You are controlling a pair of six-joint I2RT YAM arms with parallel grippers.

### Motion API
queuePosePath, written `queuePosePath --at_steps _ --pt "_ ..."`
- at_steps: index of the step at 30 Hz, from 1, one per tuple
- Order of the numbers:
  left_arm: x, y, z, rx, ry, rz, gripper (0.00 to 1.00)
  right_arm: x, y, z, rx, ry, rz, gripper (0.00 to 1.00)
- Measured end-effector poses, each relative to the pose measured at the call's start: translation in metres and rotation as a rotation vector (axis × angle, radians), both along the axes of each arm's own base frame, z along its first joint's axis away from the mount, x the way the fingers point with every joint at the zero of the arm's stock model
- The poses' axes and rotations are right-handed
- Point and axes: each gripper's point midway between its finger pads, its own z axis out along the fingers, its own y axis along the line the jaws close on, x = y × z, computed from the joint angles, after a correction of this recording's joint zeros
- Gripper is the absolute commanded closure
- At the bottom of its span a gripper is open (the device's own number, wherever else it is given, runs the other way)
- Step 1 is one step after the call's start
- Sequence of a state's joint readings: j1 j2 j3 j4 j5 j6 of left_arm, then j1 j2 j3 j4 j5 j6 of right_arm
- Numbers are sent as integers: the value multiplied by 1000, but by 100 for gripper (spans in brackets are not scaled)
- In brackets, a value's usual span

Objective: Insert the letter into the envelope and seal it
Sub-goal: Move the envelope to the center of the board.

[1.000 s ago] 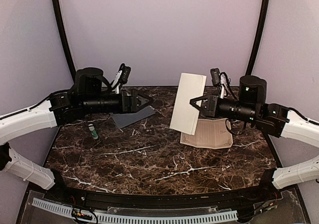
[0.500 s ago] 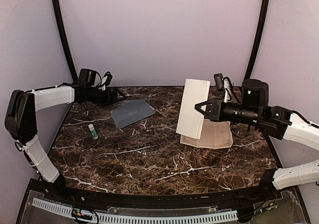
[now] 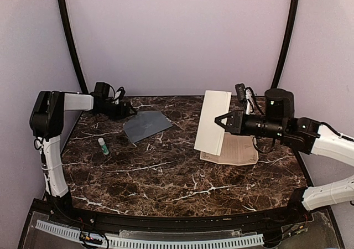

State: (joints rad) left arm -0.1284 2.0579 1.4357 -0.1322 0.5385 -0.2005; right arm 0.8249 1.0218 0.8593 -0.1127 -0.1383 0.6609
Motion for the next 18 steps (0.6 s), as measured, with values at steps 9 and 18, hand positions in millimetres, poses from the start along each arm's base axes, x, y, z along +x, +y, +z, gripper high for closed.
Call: queuePosePath --at_steps 9,18 --pt "20 2 -29 28 17 -18 23 6 6 -16 -25 40 -1 100" --pt "14 -5 -40 1 57 -61 51 9 13 -26 -34 63 21 100"
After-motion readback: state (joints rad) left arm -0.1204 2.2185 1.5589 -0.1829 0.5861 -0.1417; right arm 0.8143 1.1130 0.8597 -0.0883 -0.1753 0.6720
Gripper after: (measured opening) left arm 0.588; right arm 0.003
